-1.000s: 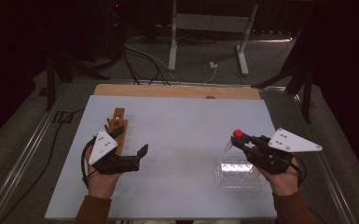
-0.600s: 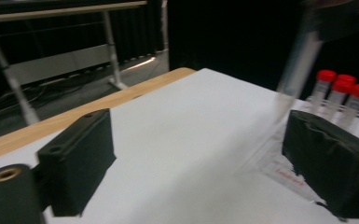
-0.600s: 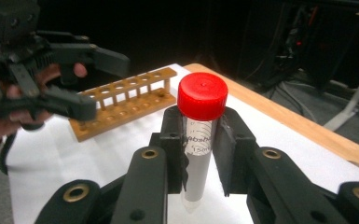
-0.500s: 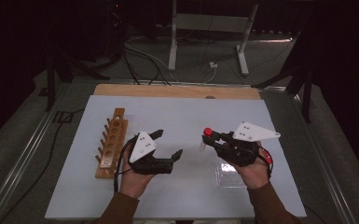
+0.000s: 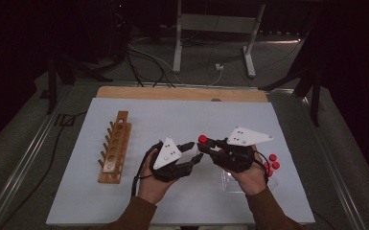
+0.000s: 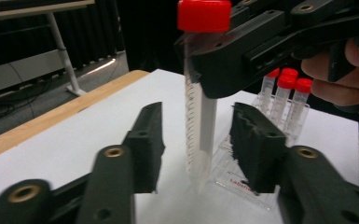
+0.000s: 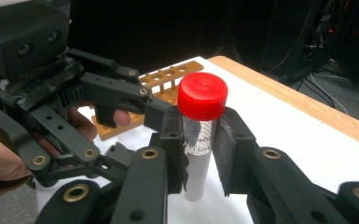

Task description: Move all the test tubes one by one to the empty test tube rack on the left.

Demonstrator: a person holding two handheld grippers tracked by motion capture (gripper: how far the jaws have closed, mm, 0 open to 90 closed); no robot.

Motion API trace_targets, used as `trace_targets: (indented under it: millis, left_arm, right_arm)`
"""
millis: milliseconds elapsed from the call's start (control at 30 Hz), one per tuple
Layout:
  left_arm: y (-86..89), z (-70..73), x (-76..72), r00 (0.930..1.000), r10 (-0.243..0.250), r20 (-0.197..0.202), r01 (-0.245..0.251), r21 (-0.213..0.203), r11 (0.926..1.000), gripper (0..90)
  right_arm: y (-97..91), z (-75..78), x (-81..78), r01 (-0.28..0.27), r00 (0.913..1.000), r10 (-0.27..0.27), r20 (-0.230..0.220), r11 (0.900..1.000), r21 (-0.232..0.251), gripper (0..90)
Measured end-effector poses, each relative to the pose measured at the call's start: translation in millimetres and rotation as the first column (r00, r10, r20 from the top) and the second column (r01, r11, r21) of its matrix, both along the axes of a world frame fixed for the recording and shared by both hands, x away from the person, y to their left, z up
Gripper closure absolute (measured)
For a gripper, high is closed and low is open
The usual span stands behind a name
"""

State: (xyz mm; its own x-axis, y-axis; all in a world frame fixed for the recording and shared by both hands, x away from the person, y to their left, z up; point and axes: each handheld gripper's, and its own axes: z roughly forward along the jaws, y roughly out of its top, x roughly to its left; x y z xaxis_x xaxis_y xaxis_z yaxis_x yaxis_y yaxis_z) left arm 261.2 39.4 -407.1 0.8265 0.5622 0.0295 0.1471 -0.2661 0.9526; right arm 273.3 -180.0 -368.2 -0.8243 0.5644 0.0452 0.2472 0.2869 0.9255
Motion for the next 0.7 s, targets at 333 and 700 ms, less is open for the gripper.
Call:
trace_targets:
  millis: [333, 700]
  left_arm:
    - [0.1, -1.9, 1.4, 0.9998, -0.012, 0.015, 0.012, 0.025, 0.9996, 75.3]
    - [10.1, -5.6, 8.4, 0.9997, 0.023, -0.007, -0.023, 0.0, 0.9997, 76.0]
  right_arm:
    - [0.5, -2.4, 1.0, -0.021, 0.9995, 0.021, -0.022, 0.9997, 0.015, 74.2]
    - [-15.3, 4.0, -1.2, 0.027, 0.9996, -0.028, 0.005, 0.9984, 0.05, 33.1]
